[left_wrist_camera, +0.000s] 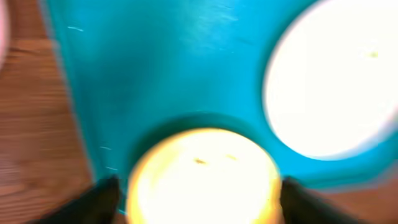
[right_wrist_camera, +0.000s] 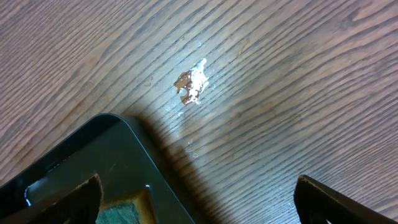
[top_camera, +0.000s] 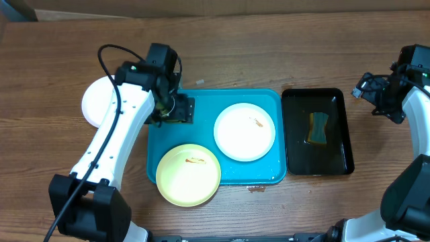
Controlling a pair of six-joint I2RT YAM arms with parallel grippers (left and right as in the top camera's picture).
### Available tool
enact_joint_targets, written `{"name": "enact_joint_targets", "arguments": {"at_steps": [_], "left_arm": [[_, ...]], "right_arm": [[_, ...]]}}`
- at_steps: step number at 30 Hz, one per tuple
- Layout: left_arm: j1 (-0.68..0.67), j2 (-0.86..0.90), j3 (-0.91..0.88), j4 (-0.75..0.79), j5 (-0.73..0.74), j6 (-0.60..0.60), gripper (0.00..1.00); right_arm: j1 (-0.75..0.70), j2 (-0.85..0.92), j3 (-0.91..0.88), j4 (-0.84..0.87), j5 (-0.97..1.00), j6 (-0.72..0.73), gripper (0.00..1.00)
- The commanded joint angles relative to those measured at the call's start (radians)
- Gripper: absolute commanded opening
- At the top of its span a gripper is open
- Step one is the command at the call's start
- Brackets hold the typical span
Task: Clean dirty plates on tray and stack at the side
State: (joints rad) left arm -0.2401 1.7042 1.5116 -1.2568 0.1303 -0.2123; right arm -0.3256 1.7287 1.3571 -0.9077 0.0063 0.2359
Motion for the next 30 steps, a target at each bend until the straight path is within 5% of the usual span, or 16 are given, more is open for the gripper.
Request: {"name": "enact_joint_targets", "arguments": {"at_steps": [1,8,15,17,20,30], "left_arm": [[-0.009,-0.005,0.023,-0.060,0.274,-0.026,0.05],[-0.132,-0.012,-0.071,-0.207,0.042,-0.364,0.04],[-0.239,-0.012,-0.114,-0.335,-0.082,-0.468,0.14],[-0.239,-0.012,-0.116,-0.382,-0.078,-0.469,0.22],[-0.239,-0.012,-0.148,-0.423,-0.074,-0.480,0.66],[-0.224,-0.031,-0.414,-0.269,-0.059,-0.785,0.62]], "right_arm": [[0.003,-0.017,0.001,0.005,0.000,0.004,1.00],[0.003,-0.017,0.001,0.005,0.000,0.004,1.00],[0.003,-0.017,0.001,0.005,0.000,0.004,1.00],[0.003,-0.017,0.001,0.005,0.000,0.004,1.00],[0.003,-0.017,0.001,0.005,0.000,0.004,1.00],[0.003,-0.017,0.001,0.005,0.000,0.004,1.00]]}}
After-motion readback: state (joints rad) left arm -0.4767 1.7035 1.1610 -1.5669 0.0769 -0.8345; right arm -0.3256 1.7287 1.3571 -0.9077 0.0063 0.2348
